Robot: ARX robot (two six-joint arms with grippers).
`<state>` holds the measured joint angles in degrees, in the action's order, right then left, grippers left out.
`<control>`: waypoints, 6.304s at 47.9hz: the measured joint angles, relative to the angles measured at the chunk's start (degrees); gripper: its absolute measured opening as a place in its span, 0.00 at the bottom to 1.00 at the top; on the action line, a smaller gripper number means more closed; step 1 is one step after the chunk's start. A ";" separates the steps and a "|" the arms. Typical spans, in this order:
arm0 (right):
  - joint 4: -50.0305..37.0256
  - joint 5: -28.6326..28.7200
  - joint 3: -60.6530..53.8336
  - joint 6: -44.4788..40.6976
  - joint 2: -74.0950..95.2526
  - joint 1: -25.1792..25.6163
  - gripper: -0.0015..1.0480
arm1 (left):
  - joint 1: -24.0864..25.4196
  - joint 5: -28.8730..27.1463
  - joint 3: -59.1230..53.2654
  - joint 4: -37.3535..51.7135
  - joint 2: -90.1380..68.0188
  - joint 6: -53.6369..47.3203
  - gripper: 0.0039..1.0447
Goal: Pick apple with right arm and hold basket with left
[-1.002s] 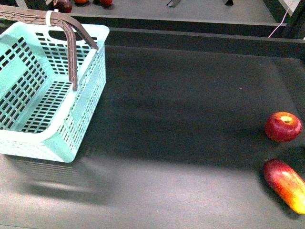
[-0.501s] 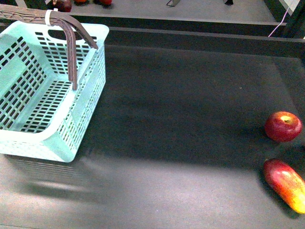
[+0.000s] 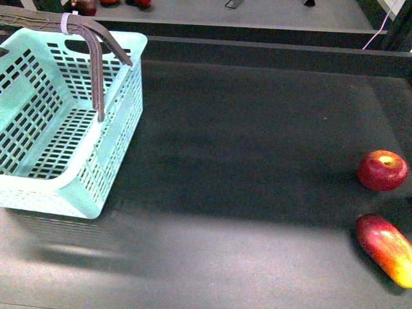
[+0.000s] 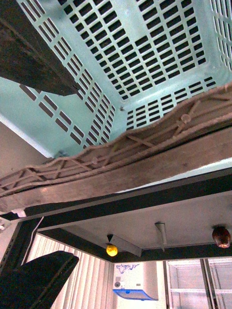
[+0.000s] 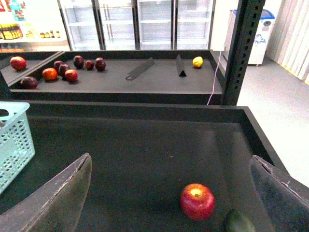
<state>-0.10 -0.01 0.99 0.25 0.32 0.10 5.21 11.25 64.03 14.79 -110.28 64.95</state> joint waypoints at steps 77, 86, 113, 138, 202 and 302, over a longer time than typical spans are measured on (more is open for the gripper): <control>0.00 0.00 0.00 0.00 0.00 0.00 0.92 | -2.69 -1.77 -2.01 -8.50 13.40 1.05 0.16; 0.00 0.00 0.00 0.00 0.00 0.00 0.92 | -5.51 0.11 -3.37 -11.26 19.74 -0.48 0.16; 0.00 0.00 0.00 0.00 0.00 0.00 0.92 | -11.61 0.26 -4.48 -15.82 21.55 -6.86 0.16; 0.00 0.00 0.00 0.00 0.00 0.00 0.92 | -22.93 -1.18 -3.85 -16.76 24.33 -7.04 0.16; 0.00 0.00 0.00 0.00 0.00 0.00 0.92 | -44.00 -5.86 0.76 -18.16 20.98 -6.86 0.16; -30.71 0.46 54.97 -11.23 134.81 9.55 0.92 | -43.91 -5.73 0.83 -18.16 20.87 -6.99 0.16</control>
<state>-30.81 0.45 55.96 -10.98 135.13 9.65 -38.70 5.52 64.86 -3.38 -89.41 57.95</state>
